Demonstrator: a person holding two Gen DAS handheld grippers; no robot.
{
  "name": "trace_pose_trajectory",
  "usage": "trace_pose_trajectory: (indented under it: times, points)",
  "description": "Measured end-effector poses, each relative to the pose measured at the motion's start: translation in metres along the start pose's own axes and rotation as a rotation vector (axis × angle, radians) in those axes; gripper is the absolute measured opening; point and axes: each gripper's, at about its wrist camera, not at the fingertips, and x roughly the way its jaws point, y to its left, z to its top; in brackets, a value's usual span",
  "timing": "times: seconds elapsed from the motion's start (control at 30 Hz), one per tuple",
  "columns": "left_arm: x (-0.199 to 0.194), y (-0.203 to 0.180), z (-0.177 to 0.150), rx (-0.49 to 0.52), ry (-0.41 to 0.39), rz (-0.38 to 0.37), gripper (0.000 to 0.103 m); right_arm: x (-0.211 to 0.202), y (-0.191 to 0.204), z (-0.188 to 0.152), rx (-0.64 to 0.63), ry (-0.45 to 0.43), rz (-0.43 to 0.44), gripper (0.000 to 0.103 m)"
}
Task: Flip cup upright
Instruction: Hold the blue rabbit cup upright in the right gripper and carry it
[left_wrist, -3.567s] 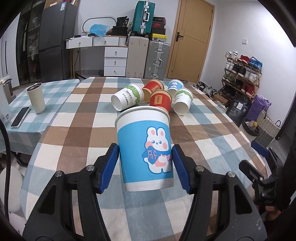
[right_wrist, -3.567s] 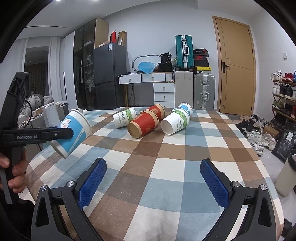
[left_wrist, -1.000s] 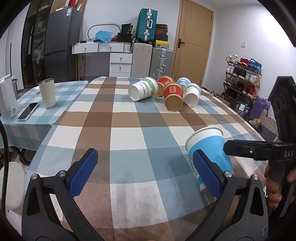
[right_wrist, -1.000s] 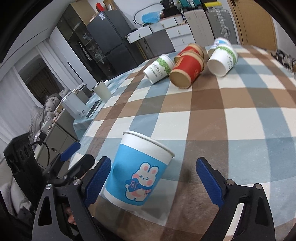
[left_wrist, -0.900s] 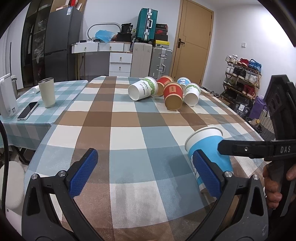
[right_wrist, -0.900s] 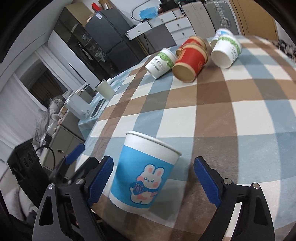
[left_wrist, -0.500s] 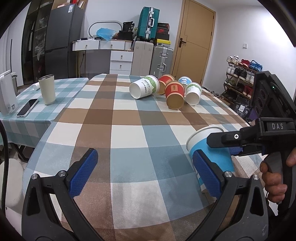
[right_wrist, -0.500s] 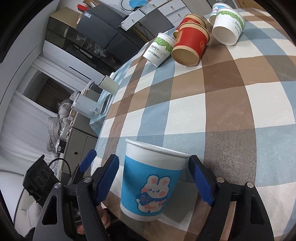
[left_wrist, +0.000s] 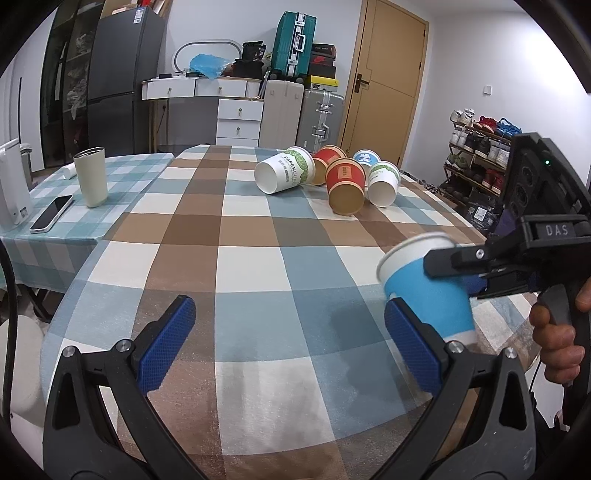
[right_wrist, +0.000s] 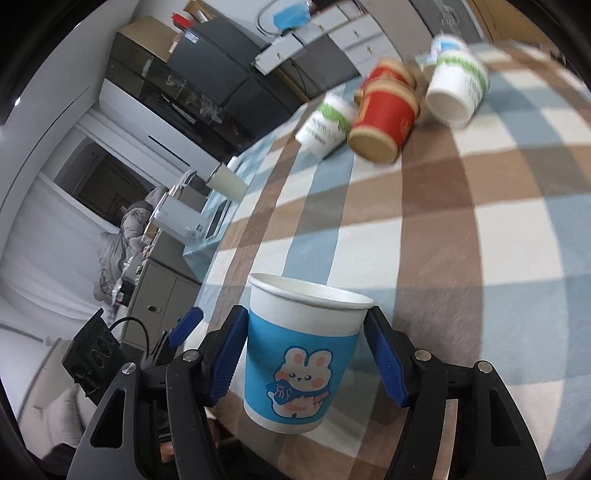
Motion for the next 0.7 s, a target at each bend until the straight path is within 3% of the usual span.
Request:
trace_pose_trajectory:
  times: [0.3,0.7]
  points:
    - [0.005,-0.004,-0.001,0.000,0.007,-0.008,0.102,-0.019,0.012,0.001,-0.239,-0.230,-0.233,0.066]
    - [0.008,-0.011,-0.003,0.008,0.007,-0.015,0.102,0.006,0.027,-0.007,-0.378,-0.320,-0.367,0.066]
